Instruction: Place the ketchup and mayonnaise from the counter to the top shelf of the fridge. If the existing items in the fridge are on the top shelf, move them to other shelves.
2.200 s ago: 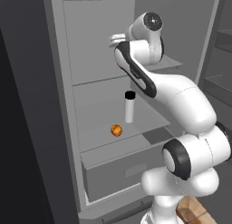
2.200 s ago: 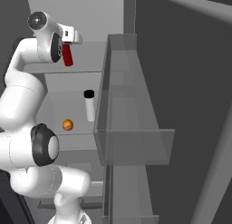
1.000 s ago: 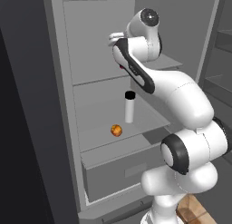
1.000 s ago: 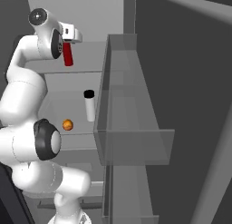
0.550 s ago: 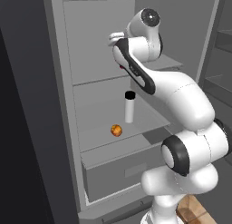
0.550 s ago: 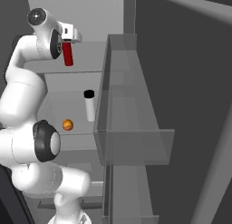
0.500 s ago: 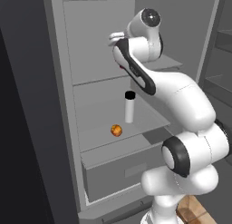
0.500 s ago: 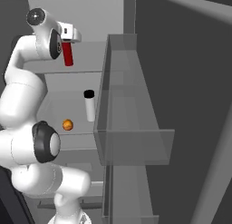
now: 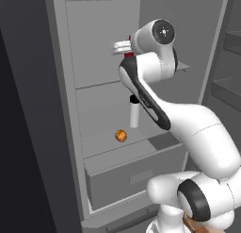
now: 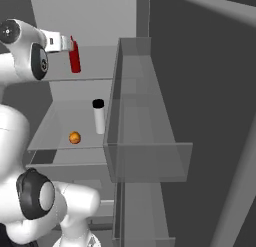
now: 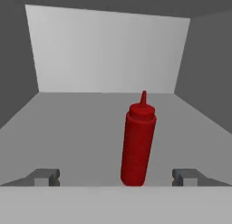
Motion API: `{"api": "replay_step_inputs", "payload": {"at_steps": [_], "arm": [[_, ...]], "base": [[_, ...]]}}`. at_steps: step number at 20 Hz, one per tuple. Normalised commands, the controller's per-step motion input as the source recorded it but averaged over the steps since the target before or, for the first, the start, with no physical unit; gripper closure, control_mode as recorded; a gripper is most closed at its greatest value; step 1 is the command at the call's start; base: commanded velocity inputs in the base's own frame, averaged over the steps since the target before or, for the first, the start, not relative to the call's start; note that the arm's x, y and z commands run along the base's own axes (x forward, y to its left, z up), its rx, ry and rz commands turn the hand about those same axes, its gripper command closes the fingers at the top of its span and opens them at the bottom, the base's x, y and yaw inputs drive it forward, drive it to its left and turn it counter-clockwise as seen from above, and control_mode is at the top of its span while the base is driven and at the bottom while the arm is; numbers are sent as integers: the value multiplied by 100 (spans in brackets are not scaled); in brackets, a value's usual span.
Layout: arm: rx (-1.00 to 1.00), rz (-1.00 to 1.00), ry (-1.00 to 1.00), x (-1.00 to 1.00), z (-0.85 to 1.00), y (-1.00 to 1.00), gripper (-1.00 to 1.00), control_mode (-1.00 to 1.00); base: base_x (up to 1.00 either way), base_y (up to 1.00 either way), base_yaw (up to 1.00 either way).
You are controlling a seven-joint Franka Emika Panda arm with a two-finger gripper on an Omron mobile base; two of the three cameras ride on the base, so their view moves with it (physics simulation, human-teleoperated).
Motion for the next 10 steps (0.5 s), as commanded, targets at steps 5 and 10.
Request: {"api": "replay_step_inputs", "payload": {"at_steps": [5,10], "arm": [[0,0,-1,-100,1,13,-100,-100],[0,0,1,-100,-1,9,-100,-100]], "base": [[0,0,0],[0,0,0]]}}
